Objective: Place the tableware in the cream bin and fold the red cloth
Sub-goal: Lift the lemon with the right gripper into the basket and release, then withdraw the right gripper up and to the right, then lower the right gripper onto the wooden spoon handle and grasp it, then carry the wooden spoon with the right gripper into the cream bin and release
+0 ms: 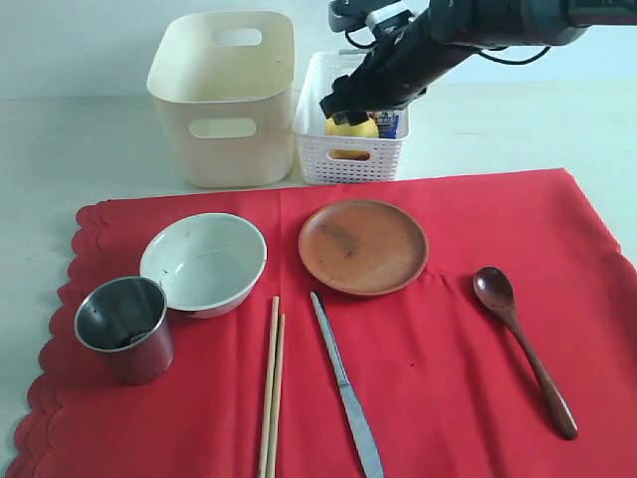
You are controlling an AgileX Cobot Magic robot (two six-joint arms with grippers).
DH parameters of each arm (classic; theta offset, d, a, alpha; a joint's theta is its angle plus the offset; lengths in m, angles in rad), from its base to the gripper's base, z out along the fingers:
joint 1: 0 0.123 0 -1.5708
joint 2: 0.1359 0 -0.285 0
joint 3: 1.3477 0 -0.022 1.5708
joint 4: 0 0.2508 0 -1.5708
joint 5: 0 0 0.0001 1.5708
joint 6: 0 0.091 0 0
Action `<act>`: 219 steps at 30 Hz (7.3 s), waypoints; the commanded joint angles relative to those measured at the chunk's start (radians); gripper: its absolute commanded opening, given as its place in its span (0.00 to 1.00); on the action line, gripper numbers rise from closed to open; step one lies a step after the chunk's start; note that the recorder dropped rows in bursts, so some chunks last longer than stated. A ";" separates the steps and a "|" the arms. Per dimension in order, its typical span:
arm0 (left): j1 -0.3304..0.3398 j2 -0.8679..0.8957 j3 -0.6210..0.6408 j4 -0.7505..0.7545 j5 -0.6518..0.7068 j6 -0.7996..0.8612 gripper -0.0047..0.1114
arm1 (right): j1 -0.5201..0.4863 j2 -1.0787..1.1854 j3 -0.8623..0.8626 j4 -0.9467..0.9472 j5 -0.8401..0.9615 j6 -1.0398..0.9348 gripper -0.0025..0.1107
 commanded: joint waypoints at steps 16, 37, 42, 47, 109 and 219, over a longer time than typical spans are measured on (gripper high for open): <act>0.001 -0.005 0.002 0.003 -0.010 0.002 0.04 | -0.003 -0.207 0.003 -0.012 0.309 0.089 0.62; 0.001 -0.005 0.002 0.003 -0.010 0.002 0.04 | -0.003 -0.569 0.125 -0.162 0.596 0.248 0.62; 0.001 -0.005 0.002 0.003 -0.010 0.002 0.04 | -0.003 -0.674 0.285 -0.195 0.547 0.261 0.62; 0.001 -0.005 0.002 0.003 -0.010 0.002 0.04 | -0.003 -0.762 0.429 -0.223 0.493 0.287 0.62; 0.001 -0.005 0.002 0.003 -0.010 0.002 0.04 | -0.003 -0.299 0.644 -0.356 0.559 0.393 0.02; 0.001 -0.005 0.002 0.003 -0.010 0.002 0.04 | 0.241 -0.184 -0.320 -0.307 0.424 0.323 0.43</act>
